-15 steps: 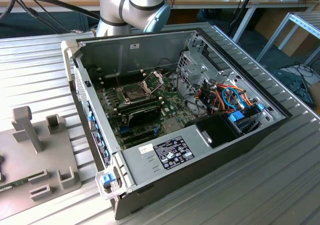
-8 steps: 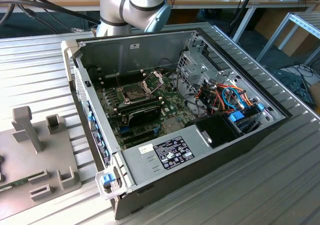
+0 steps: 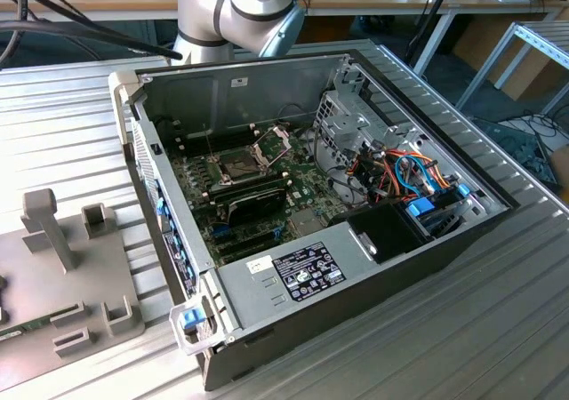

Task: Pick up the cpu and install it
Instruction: 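Reach for the cpu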

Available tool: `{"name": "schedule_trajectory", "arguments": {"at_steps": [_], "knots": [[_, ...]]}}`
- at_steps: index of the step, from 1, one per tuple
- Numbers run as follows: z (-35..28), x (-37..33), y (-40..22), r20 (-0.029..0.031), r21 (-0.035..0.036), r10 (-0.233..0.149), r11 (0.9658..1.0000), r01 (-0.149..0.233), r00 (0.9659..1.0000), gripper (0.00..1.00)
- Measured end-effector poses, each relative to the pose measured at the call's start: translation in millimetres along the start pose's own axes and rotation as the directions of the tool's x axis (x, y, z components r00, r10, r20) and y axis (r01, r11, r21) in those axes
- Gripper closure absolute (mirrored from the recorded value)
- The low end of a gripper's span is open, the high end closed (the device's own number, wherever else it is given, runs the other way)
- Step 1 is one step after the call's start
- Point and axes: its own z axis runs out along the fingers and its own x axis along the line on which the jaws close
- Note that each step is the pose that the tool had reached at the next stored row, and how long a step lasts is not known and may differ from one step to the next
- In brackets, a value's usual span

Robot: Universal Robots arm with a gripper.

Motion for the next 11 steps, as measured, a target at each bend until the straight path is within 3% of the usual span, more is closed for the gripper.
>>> {"name": "schedule_trajectory", "arguments": {"at_steps": [2,9,11], "knots": [[0.5,-0.1,-3.0,-0.0008,0.0000,0.000,1.0000,0.000,1.0000,0.89],[1.3,-0.1,-3.2,-0.0009,0.0013,0.000,1.0000,0.000,1.0000,0.89],[2.5,-0.1,-3.3,-0.0021,0.0073,0.000,1.0000,0.000,1.0000,0.89]]}}
